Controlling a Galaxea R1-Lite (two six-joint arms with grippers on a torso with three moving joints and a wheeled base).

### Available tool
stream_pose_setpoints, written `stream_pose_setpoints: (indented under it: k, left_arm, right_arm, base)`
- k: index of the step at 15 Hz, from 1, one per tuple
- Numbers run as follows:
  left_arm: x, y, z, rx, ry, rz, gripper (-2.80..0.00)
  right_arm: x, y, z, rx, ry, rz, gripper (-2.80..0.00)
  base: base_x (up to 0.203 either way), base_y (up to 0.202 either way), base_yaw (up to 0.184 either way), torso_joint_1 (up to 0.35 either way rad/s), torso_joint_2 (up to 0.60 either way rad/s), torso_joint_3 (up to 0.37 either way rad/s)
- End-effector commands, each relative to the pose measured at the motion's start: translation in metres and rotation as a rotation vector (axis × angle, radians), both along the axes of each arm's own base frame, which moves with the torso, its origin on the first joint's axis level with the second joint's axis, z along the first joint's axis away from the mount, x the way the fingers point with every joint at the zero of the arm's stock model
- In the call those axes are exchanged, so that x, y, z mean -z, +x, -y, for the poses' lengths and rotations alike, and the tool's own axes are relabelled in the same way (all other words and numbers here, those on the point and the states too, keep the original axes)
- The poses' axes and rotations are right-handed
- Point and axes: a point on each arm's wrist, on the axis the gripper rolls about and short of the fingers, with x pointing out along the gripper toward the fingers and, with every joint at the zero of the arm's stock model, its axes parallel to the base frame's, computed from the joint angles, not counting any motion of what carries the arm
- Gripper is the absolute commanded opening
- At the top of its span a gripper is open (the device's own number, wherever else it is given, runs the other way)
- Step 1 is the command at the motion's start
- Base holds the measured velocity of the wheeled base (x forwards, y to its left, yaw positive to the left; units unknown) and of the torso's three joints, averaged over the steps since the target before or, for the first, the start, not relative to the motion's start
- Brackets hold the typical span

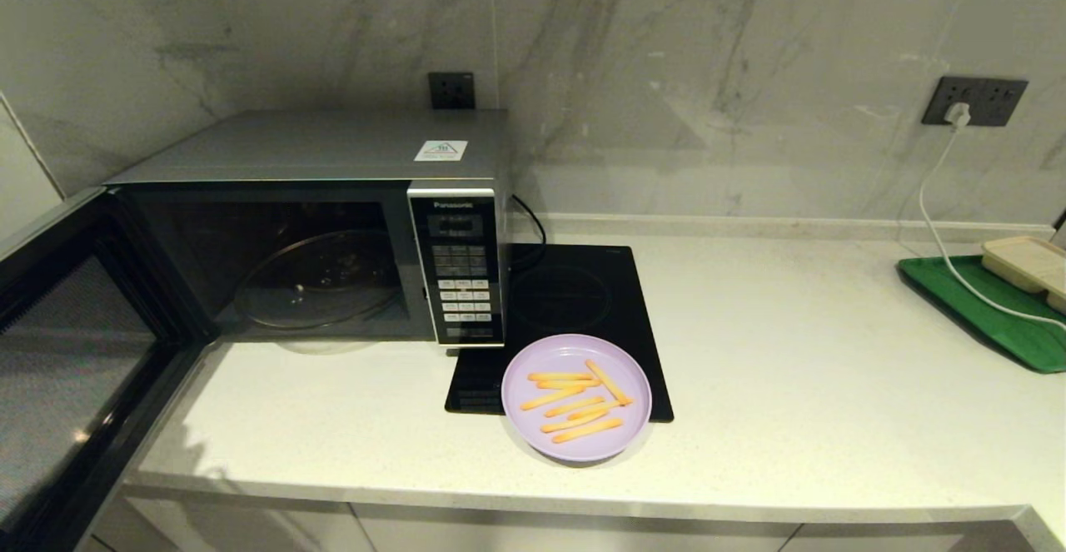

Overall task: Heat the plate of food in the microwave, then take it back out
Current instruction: Close the microwave oven

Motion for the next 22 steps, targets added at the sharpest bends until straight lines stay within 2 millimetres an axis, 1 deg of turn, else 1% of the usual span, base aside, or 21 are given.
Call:
stream_pose_setpoints:
  k: [1, 2, 3, 4, 5, 7, 9, 12, 15, 16, 17, 18, 19, 20, 22]
  left_arm:
    - [0.006, -0.014, 0.013, 0.002, -0.330, -0.324, -2.80]
    - [0.004, -0.011, 0.011, 0.003, -0.405, -0.394, -2.80]
    - [0.006, -0.002, 0.002, -0.001, -0.483, -0.464, -2.80]
    - [0.012, 0.004, -0.004, -0.011, -0.564, -0.534, -2.80]
    - [0.018, 0.006, -0.007, -0.024, -0.638, -0.594, -2.80]
    - [0.025, 0.013, -0.015, -0.056, -0.694, -0.614, -2.80]
    - [0.024, 0.012, -0.021, -0.083, -0.678, -0.573, -2.80]
    - [0.012, 0.006, -0.014, -0.075, -0.618, -0.511, -2.80]
    - [-0.002, -0.001, 0.014, -0.001, -0.556, -0.480, -2.80]
    - [-0.008, -0.006, 0.024, 0.021, -0.526, -0.457, -2.80]
    - [-0.017, -0.011, 0.034, 0.048, -0.479, -0.415, -2.80]
    - [-0.024, -0.012, 0.040, 0.072, -0.425, -0.360, -2.80]
    - [-0.029, -0.010, 0.040, 0.073, -0.383, -0.314, -2.80]
    - [-0.030, -0.005, 0.035, 0.049, -0.382, -0.285, -2.80]
    - [-0.032, 0.011, 0.016, -0.081, -0.369, -0.190, -2.80]
  right_arm:
    - [0.000, 0.000, 0.000, 0.000, 0.000, -0.002, -2.80]
    - [0.000, 0.000, 0.000, 0.000, 0.000, -0.003, -2.80]
    - [0.000, 0.000, 0.000, 0.000, 0.000, -0.004, -2.80]
    - [0.000, 0.000, 0.000, 0.000, 0.000, -0.002, -2.80]
    - [0.000, 0.000, 0.000, 0.000, 0.000, -0.004, -2.80]
    - [0.000, 0.000, 0.000, -0.001, 0.000, -0.002, -2.80]
    - [0.000, 0.000, 0.000, 0.000, 0.000, -0.002, -2.80]
    - [0.000, 0.000, 0.000, -0.001, 0.000, -0.002, -2.80]
    - [0.000, 0.000, 0.000, 0.000, 0.000, -0.002, -2.80]
    - [0.000, 0.000, 0.000, 0.000, 0.000, -0.002, -2.80]
    - [0.000, 0.000, 0.000, -0.001, 0.001, -0.002, -2.80]
    - [0.000, 0.000, 0.000, 0.000, 0.000, -0.002, -2.80]
    - [0.000, 0.000, 0.000, 0.000, 0.000, -0.005, -2.80]
    - [0.000, 0.000, 0.000, -0.001, 0.000, -0.002, -2.80]
    - [0.000, 0.000, 0.000, 0.000, 0.000, -0.005, -2.80]
  base:
    - [0.000, 0.000, 0.000, 0.000, 0.00, 0.000]
    - [0.000, 0.000, 0.000, 0.000, 0.00, 0.000]
    - [0.000, 0.000, 0.000, 0.000, 0.00, 0.000]
    - [0.000, 0.000, 0.000, 0.000, 0.00, 0.000]
    - [0.000, 0.000, 0.000, 0.000, 0.00, 0.000]
    - [0.000, 0.000, 0.000, 0.000, 0.00, 0.000]
    - [0.000, 0.000, 0.000, 0.000, 0.00, 0.000]
    - [0.000, 0.000, 0.000, 0.000, 0.00, 0.000]
    - [0.000, 0.000, 0.000, 0.000, 0.00, 0.000]
    - [0.000, 0.000, 0.000, 0.000, 0.00, 0.000]
    - [0.000, 0.000, 0.000, 0.000, 0.00, 0.000]
    - [0.000, 0.000, 0.000, 0.000, 0.00, 0.000]
    - [0.000, 0.000, 0.000, 0.000, 0.00, 0.000]
    - [0.000, 0.000, 0.000, 0.000, 0.00, 0.000]
    - [0.000, 0.000, 0.000, 0.000, 0.00, 0.000]
